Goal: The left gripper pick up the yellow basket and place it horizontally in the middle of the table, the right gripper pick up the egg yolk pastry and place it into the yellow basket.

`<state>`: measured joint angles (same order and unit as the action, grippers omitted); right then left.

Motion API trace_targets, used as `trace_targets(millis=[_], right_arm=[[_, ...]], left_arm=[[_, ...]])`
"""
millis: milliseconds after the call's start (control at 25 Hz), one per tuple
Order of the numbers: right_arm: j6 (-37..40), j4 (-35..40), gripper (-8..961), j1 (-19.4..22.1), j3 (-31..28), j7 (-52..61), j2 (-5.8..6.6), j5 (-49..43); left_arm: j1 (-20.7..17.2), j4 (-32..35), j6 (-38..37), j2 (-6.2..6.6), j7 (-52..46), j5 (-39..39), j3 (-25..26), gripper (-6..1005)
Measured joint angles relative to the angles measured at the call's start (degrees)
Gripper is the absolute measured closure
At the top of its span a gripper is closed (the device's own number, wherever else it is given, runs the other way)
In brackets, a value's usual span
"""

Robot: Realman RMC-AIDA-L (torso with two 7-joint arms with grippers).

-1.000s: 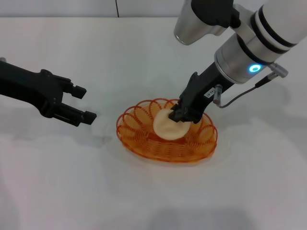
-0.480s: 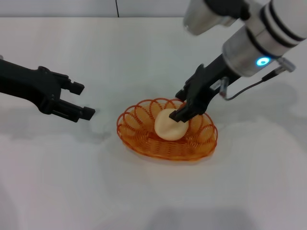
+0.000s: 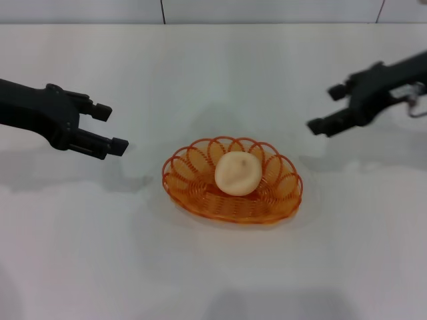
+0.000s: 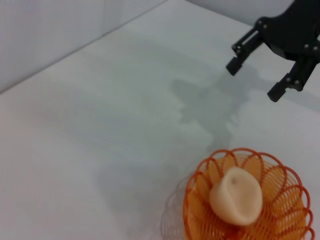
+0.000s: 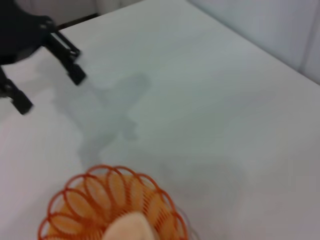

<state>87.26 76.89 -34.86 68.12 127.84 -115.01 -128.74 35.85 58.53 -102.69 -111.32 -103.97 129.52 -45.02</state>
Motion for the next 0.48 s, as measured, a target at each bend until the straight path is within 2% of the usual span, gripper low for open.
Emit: trace_targets(millis=[40, 320, 480], right_arm=[[0.1, -0.1, 100, 0.8, -0.9, -0.9, 0.01, 0.1], [0.3, -0.2, 105, 7.3, -4.2, -7.2, -0.15, 4.6], [0.3, -0.5, 108, 9.0, -4.2, -9.3, -0.18, 7.4]], left_arm=[[0.0, 0.0, 0.1, 0.02, 0.0, -0.2, 0.2, 137], [-0.9, 0.0, 0.3, 0.06, 0.6, -0.4, 0.6, 138], [-1.1, 0.0, 0.3, -0.13, 1.1, -0.5, 1.0, 139]])
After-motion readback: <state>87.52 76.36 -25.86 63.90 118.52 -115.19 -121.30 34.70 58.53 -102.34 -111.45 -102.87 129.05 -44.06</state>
